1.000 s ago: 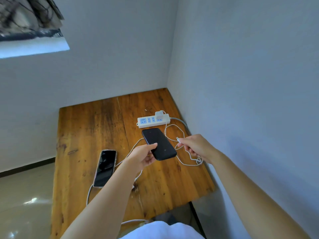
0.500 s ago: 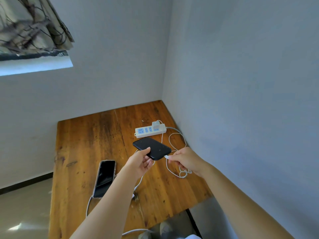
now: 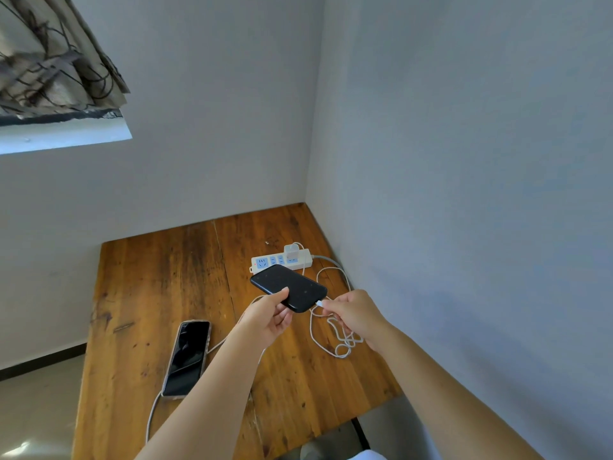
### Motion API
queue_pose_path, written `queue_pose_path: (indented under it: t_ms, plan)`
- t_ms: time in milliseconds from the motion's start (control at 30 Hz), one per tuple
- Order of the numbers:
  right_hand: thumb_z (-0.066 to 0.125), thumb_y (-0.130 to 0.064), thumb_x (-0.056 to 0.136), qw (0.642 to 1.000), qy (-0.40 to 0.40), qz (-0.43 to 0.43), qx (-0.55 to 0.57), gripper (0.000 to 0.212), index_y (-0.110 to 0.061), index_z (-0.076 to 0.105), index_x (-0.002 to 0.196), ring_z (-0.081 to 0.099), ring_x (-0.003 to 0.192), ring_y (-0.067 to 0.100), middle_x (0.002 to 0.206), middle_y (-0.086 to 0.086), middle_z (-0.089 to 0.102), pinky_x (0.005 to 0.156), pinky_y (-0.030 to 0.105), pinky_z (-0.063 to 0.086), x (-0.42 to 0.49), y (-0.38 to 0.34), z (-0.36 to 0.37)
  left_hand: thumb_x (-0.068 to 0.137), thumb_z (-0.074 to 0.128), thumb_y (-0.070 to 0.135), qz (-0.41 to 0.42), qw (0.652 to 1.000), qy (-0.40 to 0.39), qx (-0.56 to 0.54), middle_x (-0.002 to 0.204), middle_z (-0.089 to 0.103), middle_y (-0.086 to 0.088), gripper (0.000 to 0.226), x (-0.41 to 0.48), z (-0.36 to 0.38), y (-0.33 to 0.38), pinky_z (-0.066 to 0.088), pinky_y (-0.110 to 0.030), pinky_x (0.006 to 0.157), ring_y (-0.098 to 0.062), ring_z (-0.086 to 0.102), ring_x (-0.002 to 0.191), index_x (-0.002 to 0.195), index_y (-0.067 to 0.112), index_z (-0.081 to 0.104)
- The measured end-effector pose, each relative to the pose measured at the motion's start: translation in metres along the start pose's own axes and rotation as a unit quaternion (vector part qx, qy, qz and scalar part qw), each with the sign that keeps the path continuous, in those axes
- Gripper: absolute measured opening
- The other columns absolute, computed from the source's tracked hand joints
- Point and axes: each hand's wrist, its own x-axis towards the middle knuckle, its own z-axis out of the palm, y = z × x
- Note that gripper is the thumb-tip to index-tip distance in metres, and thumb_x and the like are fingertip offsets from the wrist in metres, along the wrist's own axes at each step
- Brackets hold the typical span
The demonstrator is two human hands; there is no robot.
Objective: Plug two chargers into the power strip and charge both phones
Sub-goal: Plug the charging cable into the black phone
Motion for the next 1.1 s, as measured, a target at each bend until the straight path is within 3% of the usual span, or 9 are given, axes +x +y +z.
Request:
queue_pose_path:
  t_ms: [233, 567, 767, 1100]
  plan:
    - [0.059, -0.030, 0.090, 1.000, 0.010, 0.001, 0.012, 0.025, -0.017, 0.070, 0.072, 0.053, 0.067, 0.009, 0.063, -0.005, 0.057, 0.067, 0.026, 0.046, 0.001, 0.003, -0.005, 0.085, 0.068, 0.013, 0.006, 1.000, 0.023, 0.007, 0.096, 0.069, -0.016, 0.032, 0.002, 0.014, -0.003, 0.048, -0.019, 0.054, -0.018, 0.064, 0.063, 0.113, 0.003, 0.057]
    - [0.061, -0.028, 0.089, 1.000, -0.008, 0.006, 0.018, 0.027, -0.005, 0.072, 0.081, 0.053, 0.062, 0.012, 0.065, 0.002, 0.059, 0.062, 0.024, 0.046, 0.001, 0.004, -0.011, 0.082, 0.072, 0.011, 0.012, 0.999, 0.023, 0.031, 0.089, 0.065, -0.017, 0.034, 0.007, 0.014, -0.002, 0.048, -0.017, 0.047, -0.016, 0.056, 0.058, 0.111, 0.002, 0.058]
    - [0.061, -0.028, 0.090, 0.999, -0.012, 0.004, 0.032, 0.022, -0.011, 0.070, 0.079, 0.055, 0.066, 0.010, 0.068, -0.001, 0.060, 0.062, 0.023, 0.046, 0.000, 0.005, -0.011, 0.081, 0.072, 0.011, 0.017, 0.998, 0.026, 0.051, 0.085, 0.064, -0.016, 0.031, 0.009, 0.014, 0.001, 0.048, -0.017, 0.044, -0.014, 0.054, 0.052, 0.109, 0.002, 0.059]
    - [0.061, -0.029, 0.090, 0.997, -0.016, -0.019, 0.070, 0.028, -0.017, 0.066, 0.066, 0.056, 0.060, 0.009, 0.064, 0.000, 0.062, 0.057, 0.017, 0.047, 0.002, 0.005, -0.014, 0.081, 0.073, 0.015, 0.060, 0.997, -0.003, 0.055, 0.080, 0.065, -0.014, 0.029, 0.007, 0.017, 0.007, 0.051, -0.019, 0.048, -0.016, 0.057, 0.058, 0.105, 0.004, 0.061]
